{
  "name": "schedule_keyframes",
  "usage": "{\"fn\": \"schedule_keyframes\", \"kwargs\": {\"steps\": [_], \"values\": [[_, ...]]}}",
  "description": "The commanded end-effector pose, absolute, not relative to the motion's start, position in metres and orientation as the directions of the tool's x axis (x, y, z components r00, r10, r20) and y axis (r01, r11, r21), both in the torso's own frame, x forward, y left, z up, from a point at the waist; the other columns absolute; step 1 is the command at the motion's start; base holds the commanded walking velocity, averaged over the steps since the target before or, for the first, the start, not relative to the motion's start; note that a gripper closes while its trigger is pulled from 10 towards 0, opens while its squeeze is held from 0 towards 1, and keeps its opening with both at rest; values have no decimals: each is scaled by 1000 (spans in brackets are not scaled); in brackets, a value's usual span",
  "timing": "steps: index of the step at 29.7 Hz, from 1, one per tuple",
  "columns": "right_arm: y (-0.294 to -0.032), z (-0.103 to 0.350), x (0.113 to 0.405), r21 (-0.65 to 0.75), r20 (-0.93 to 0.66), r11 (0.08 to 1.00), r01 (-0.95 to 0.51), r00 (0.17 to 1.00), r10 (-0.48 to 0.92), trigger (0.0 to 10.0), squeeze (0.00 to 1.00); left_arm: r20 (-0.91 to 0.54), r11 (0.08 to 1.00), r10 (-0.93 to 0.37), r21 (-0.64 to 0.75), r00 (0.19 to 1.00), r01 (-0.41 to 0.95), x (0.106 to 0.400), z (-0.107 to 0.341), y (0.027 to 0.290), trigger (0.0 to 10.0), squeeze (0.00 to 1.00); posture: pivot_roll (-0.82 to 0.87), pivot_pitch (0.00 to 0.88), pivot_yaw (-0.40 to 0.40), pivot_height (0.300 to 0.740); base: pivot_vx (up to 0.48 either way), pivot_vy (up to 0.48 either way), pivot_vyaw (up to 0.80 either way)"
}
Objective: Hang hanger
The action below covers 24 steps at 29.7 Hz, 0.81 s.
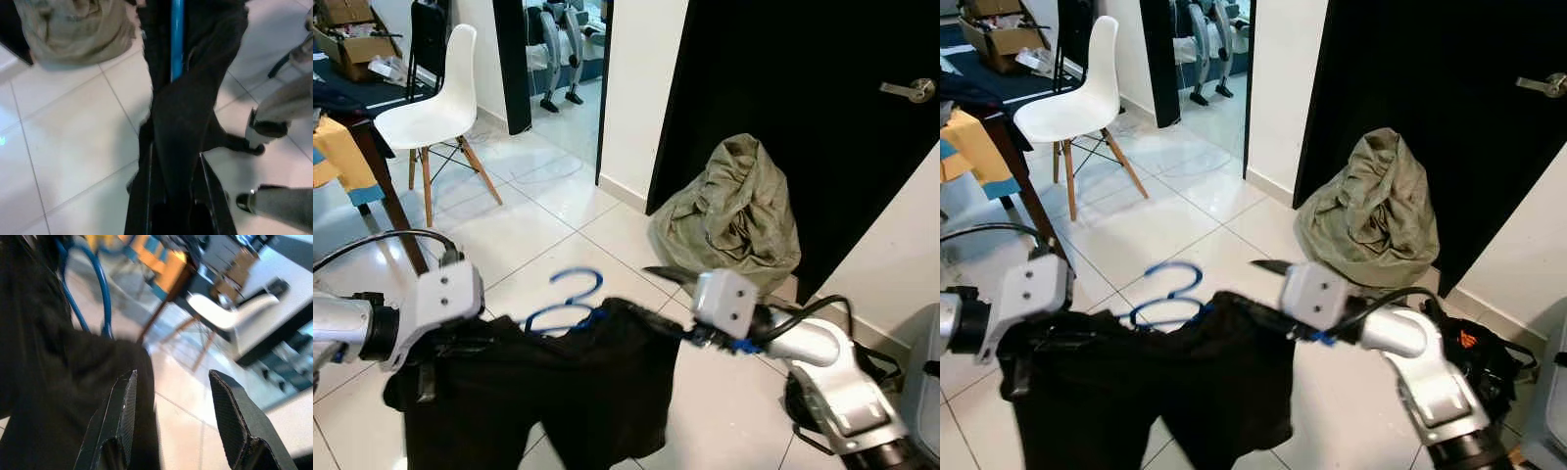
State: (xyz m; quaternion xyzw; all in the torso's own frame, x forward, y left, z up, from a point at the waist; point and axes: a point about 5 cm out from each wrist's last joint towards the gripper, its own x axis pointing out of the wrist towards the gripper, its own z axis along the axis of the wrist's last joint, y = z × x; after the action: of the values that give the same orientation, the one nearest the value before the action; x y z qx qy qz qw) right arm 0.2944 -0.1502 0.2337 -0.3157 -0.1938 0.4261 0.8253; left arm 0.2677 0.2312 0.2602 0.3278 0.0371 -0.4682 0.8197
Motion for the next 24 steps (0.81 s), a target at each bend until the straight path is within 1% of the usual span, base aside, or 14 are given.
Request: {"fn": "schedule_keyframes", "kwargs": {"steps": [1,3,5,7,8,9,10,12,14,15,16,20,22,24], "values": [[-161,217,293,-673,-2,450,-588,609,793,10000,0,-265,372,-781,529,565,762,265,283,227,1333,0,-11,212,-61,740,0,0,0],[-163,205,288,-670,-53,424,-609,609,791,10000,0,-206,382,-807,535,554,754,265,301,224,1216,0,-8,208,-58,740,0,0,0],[-163,205,288,-670,-53,424,-609,609,791,10000,0,-206,382,-807,535,554,754,265,301,224,1216,0,-8,208,-58,740,0,0,0],[-161,201,285,-671,-80,397,-626,594,801,10000,0,-183,385,-815,538,550,750,265,308,224,1059,0,-9,206,-56,740,0,0,0],[-157,197,281,-679,-103,364,-638,573,813,10000,0,-176,378,-822,543,541,750,264,314,223,902,0,-10,202,-54,740,0,0,0],[-157,197,281,-679,-103,364,-638,573,813,10000,0,-176,378,-822,543,541,750,264,314,223,902,0,-10,202,-54,740,0,0,0],[-152,197,280,-684,-100,351,-640,558,824,10000,0,-194,356,-822,559,536,749,264,316,222,902,0,-7,197,-54,740,0,0,0],[-146,208,285,-724,-20,389,-569,581,814,10000,0,-223,322,-828,562,515,762,262,314,218,471,0,-5,196,-54,740,0,0,0],[-147,224,295,-752,86,463,-470,626,775,10000,0,-256,304,-820,563,512,768,261,307,218,275,0,-6,194,-56,740,0,0,0],[-147,224,295,-752,86,463,-470,626,775,10000,0,-256,304,-820,563,512,768,261,307,218,275,0,-6,194,-56,740,0,0,0],[-150,231,300,-762,121,490,-423,650,750,10000,0,-281,290,-813,564,510,773,261,303,218,0,0,-3,193,-60,740,0,0,0],[-166,238,306,-796,128,491,-355,693,709,10000,0,-350,271,-784,551,513,789,263,294,225,0,0,-2,194,-60,740,0,0,0],[-166,238,306,-796,128,491,-355,693,709,10000,0,-350,271,-784,551,513,789,263,294,225,0,0,-2,194,-60,740,0,0,0],[-179,240,304,-810,131,494,-315,725,677,10000,0,-369,298,-742,568,561,767,270,292,236,0,0,-8,200,-55,740,0,0,0]]}}
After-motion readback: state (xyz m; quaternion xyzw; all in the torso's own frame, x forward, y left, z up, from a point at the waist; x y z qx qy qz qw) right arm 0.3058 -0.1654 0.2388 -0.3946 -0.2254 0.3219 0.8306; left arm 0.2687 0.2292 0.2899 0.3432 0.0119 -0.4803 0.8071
